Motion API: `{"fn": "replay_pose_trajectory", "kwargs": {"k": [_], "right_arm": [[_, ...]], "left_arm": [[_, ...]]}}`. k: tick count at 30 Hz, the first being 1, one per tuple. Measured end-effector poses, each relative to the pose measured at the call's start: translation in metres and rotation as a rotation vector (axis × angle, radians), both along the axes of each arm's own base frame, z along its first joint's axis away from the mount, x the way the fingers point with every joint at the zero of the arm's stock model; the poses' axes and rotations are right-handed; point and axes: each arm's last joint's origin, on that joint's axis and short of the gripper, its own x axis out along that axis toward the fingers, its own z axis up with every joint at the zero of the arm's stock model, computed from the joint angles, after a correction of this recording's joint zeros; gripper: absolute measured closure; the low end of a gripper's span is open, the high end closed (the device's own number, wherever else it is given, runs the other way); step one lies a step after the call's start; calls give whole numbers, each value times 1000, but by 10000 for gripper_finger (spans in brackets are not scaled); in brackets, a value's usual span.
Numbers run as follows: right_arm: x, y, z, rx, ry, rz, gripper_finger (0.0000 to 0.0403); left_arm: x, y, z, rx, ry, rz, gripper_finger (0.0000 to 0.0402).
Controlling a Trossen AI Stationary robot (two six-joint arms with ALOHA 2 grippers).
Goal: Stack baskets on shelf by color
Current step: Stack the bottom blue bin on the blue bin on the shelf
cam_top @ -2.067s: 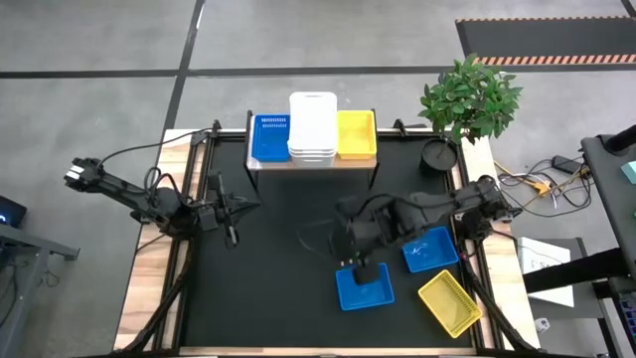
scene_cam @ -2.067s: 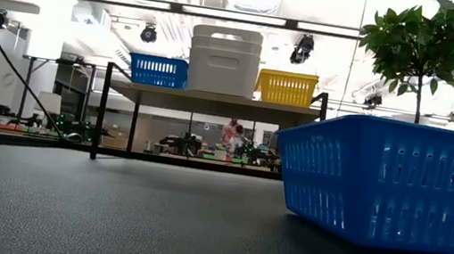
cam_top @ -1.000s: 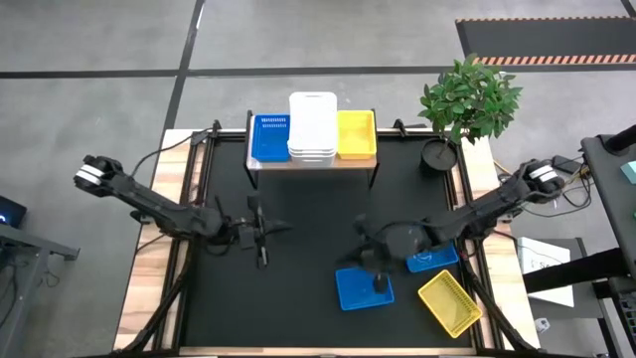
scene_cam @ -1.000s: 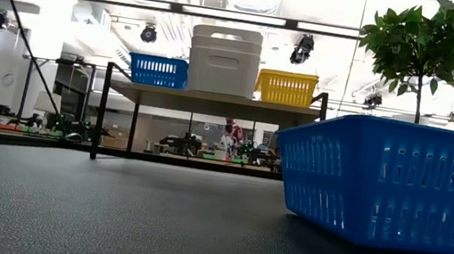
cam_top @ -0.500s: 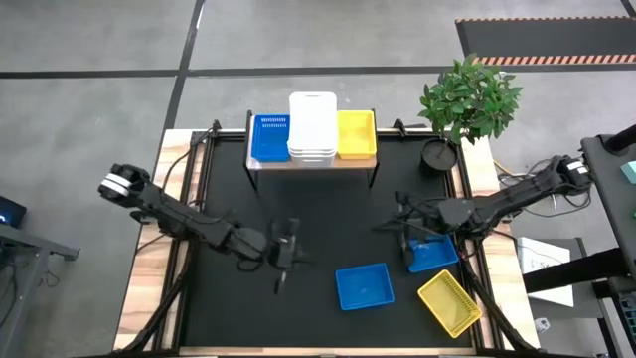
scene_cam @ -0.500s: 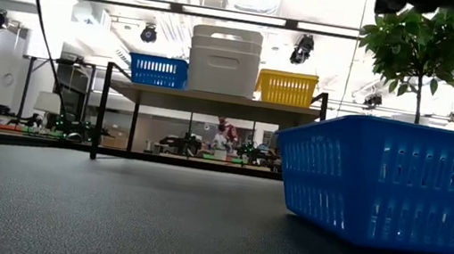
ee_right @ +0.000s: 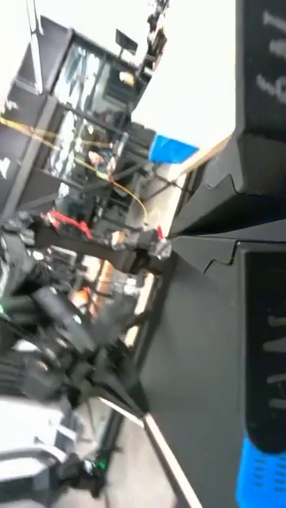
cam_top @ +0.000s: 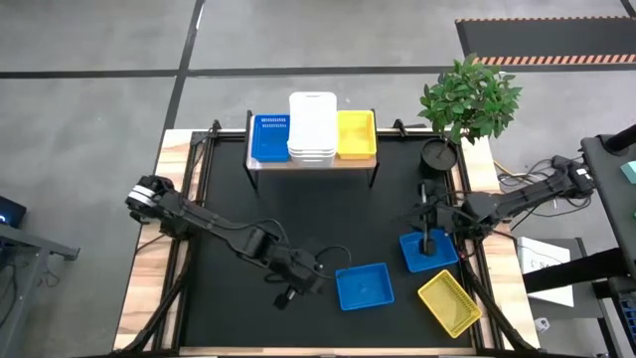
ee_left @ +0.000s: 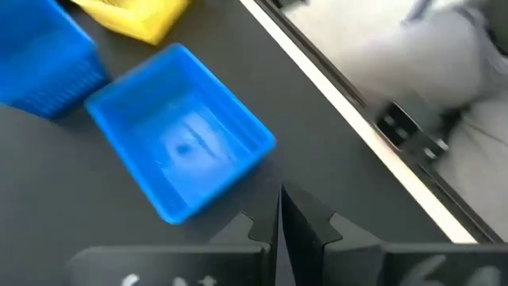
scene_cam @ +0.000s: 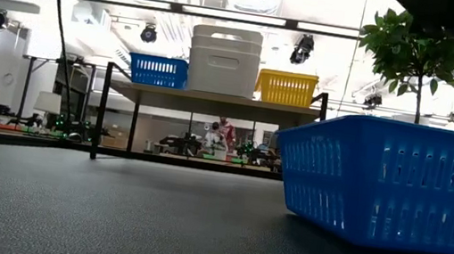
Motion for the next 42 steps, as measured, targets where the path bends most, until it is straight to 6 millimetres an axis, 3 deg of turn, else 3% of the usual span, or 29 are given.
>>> {"fn": "replay_pose_trajectory", "kwargs": {"k": [5, 14, 18, 21, 30, 42], "right_arm": [[-10, -5, -9, 29, -25, -59, 394], [-11, -6, -14, 56, 5, -89, 394], [-11, -6, -15, 77, 12, -87, 394], [-10, -5, -16, 81, 23, -87, 394], [-8, -5, -17, 79, 33, -88, 394], [-8, -5, -20, 73, 61, -89, 394]], "left_arm": [[4, -7, -10, -15, 90, -58, 384], [14, -15, -39, 74, 130, -146, 267], [21, -21, -54, 150, 120, -223, 233], [28, -24, -60, 203, 101, -282, 227], [38, -26, -42, 355, -108, -382, 227], [68, -11, -87, 359, -129, -370, 227]]}}
